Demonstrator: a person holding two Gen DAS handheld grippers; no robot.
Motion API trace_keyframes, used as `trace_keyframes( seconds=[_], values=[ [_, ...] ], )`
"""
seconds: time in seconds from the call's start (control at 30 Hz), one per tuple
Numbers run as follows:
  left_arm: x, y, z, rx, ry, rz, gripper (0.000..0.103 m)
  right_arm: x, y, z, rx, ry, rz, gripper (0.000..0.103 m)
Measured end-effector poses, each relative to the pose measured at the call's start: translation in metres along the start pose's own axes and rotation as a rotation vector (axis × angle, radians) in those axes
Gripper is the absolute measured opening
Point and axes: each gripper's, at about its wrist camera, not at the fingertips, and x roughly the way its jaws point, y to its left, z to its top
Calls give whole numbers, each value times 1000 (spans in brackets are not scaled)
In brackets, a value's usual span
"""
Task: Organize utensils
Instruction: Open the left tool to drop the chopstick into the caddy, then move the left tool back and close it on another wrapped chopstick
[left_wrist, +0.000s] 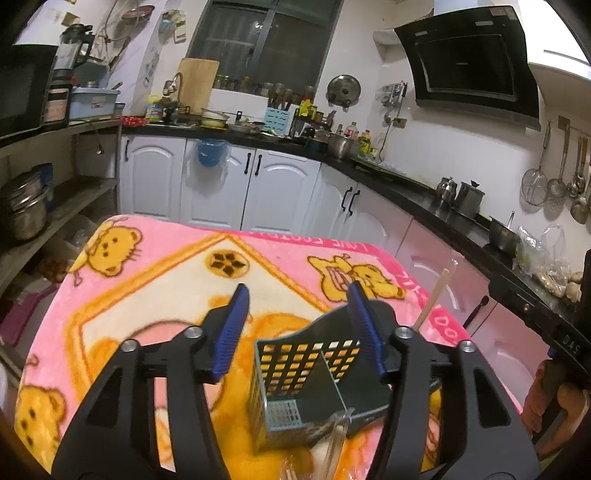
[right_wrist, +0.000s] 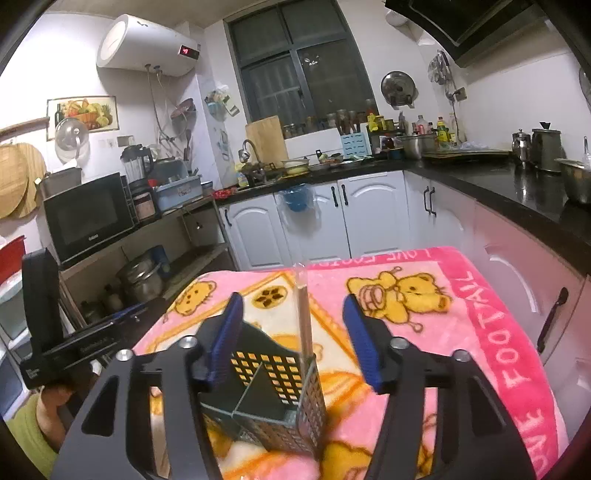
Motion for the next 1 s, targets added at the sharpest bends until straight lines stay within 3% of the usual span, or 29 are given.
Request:
trace_keyframes(
  seconds=[0.13,0.3,0.4,1.0],
  values=[
    [-9,2,-4,-20,0,1,61,-7,1,-5,-11,4,-2,68],
    [-25,6,-10,-52,-11,-2,88,-16,5,-12,-25,10,-5,76],
    [-34,7,-14,-66,-18,4,92,-21,8,-17,-42,19,-7,77],
    [-65,10,-56,-62,47,55,92,-41,30,-51,-146,93,32,78]
  ],
)
